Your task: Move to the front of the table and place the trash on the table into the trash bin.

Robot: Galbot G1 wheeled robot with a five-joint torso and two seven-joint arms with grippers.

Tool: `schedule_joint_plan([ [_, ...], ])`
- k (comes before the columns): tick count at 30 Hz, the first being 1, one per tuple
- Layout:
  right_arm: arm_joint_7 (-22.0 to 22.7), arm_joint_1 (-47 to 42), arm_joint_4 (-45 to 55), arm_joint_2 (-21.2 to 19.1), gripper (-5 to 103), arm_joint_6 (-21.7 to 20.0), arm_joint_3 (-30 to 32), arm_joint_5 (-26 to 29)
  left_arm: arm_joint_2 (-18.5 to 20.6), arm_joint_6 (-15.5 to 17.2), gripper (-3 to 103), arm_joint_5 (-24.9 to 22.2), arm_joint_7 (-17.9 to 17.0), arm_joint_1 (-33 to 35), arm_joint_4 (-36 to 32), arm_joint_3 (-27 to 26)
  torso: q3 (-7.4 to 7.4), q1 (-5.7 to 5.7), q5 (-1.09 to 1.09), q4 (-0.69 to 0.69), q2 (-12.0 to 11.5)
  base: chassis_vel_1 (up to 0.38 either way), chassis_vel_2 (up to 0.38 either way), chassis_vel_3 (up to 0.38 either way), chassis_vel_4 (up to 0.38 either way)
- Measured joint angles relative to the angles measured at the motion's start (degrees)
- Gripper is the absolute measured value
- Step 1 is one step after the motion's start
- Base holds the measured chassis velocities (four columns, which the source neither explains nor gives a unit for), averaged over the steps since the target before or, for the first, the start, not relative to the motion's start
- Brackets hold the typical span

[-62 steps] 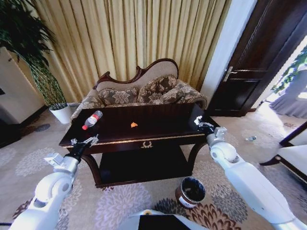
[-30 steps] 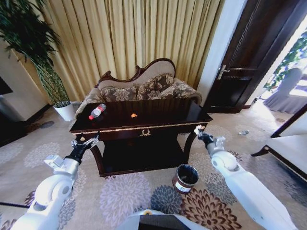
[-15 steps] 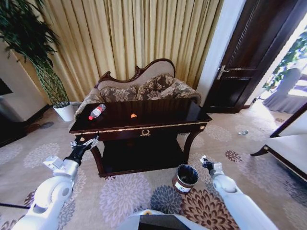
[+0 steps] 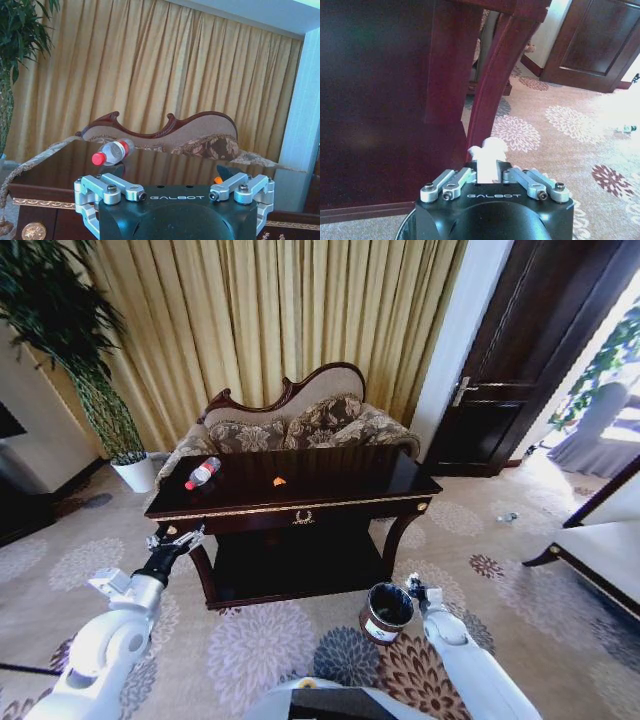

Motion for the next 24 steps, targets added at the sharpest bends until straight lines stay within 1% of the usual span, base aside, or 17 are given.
schedule_joint_plan([
  [1, 0.03, 0.01, 0.05, 0.00, 25, 0.04, -0.11, 0.00, 0.00, -0.01, 100, 0.02, 0.00, 0.05, 0.05, -0.05, 0.00, 0.00, 0.00, 0.00, 0.00, 0.000, 0.000, 0.000, 0.000],
  [2, 0.03, 0.01, 0.05, 0.00, 25, 0.04, -0.11, 0.00, 0.00, -0.01, 100, 0.02, 0.00, 0.05, 0.05, -0.05, 0.00, 0.00, 0.00, 0.00, 0.00, 0.000, 0.000, 0.000, 0.000],
  [4, 0.09, 0.10, 0.27, -0.07, 36, 0.14, -0.35, 0.00, 0.02, -0.03, 100, 0.02, 0.01, 0.11, 0.09, -0.15, 0.00, 0.00, 0.00, 0.00, 0.00, 0.000, 0.000, 0.000, 0.000],
  [5, 0.09, 0.10, 0.27, -0.07, 36, 0.14, -0.35, 0.00, 0.02, -0.03, 100, 0.02, 0.01, 0.11, 0.09, -0.15, 0.00, 0.00, 0.00, 0.00, 0.00, 0.000, 0.000, 0.000, 0.000],
  [7, 0.17, 0.28, 0.48, -0.27, 47, 0.18, -0.52, 0.12, 0.05, -0.04, 100, 0.02, 0.01, 0.06, 0.08, -0.15, 0.00, 0.00, 0.00, 0.00, 0.00, 0.000, 0.000, 0.000, 0.000],
  [8, 0.17, 0.28, 0.48, -0.27, 47, 0.18, -0.52, 0.12, 0.05, -0.04, 100, 0.02, 0.01, 0.06, 0.08, -0.15, 0.00, 0.00, 0.00, 0.00, 0.00, 0.000, 0.000, 0.000, 0.000],
  [10, 0.36, 0.55, 0.76, -0.51, 57, 0.80, -0.54, 0.34, 0.09, -0.05, 100, 0.02, 0.01, -0.02, -0.02, -0.12, 0.00, 0.00, 0.00, 0.00, 0.00, 0.000, 0.000, 0.000, 0.000],
  [11, 0.36, 0.55, 0.76, -0.51, 57, 0.80, -0.54, 0.34, 0.09, -0.05, 100, 0.02, 0.01, -0.02, -0.02, -0.12, 0.00, 0.00, 0.00, 0.00, 0.00, 0.000, 0.000, 0.000, 0.000],
  [12, 0.46, 0.58, 1.20, -0.65, 63, 1.23, -0.49, 0.63, 0.10, -0.05, 100, 0.01, 0.01, -0.03, -0.06, -0.11, 0.00, 0.00, 0.02, 0.00, 0.00, 0.000, 0.000, 0.000, 0.000],
  [14, 0.40, 0.25, 4.74, -1.44, 74, 1.90, 0.15, 3.46, 0.11, -0.05, 100, -0.01, 0.00, 0.03, -0.12, -0.13, 0.00, 0.01, 0.01, 0.00, 0.00, 0.000, 0.000, 0.000, 0.000],
  [15, 0.40, 0.25, 4.74, -1.44, 74, 1.90, 0.15, 3.46, 0.11, -0.05, 100, -0.01, 0.00, 0.03, -0.12, -0.13, 0.00, 0.01, 0.01, 0.00, 0.00, 0.000, 0.000, 0.000, 0.000],
  [18, -0.68, -0.65, 11.21, -2.39, 90, 2.92, 1.73, 7.94, -0.03, -0.08, 100, 0.01, -0.01, 0.11, -0.24, -0.23, 0.00, 0.00, 0.00, 0.00, 0.00, 0.000, 0.000, 0.000, 0.000],
  [19, -0.68, -0.65, 11.21, -2.39, 90, 2.92, 1.73, 7.94, -0.03, -0.08, 100, 0.01, -0.01, 0.11, -0.24, -0.23, 0.00, 0.00, 0.00, 0.00, 0.00, 0.000, 0.000, 0.000, 0.000],
  [20, -0.85, -0.91, 14.93, -3.00, 95, 3.97, 2.67, 9.85, -0.12, -0.09, 100, 0.03, -0.01, 0.14, -0.37, -0.23, 0.00, 0.00, 0.00, 0.00, 0.00, 0.000, 0.000, 0.000, 0.000],
  [22, -0.86, -0.97, 16.59, -3.44, 95, 4.20, 2.97, 10.52, -0.13, -0.09, 100, 0.04, -0.01, 0.16, -0.50, -0.23, 0.00, 0.01, 0.00, 0.00, 0.00, 0.000, 0.000, 0.000, 0.000],
  [23, -0.96, -1.02, 20.05, -4.64, 100, 4.48, 3.53, 11.63, -0.13, -0.09, 100, 0.05, 0.00, 0.16, -0.74, -0.23, 0.00, 0.01, 0.00, 0.00, 0.00, 0.000, 0.000, 0.000, 0.000],
  [24, -1.39, -1.05, 21.94, -5.59, 100, 4.51, 3.79, 12.36, -0.08, -0.09, 100, 0.06, 0.00, 0.12, -0.86, -0.23, 0.00, 0.00, 0.00, 0.00, 0.00, 0.000, 0.000, 0.000, 0.000],
])
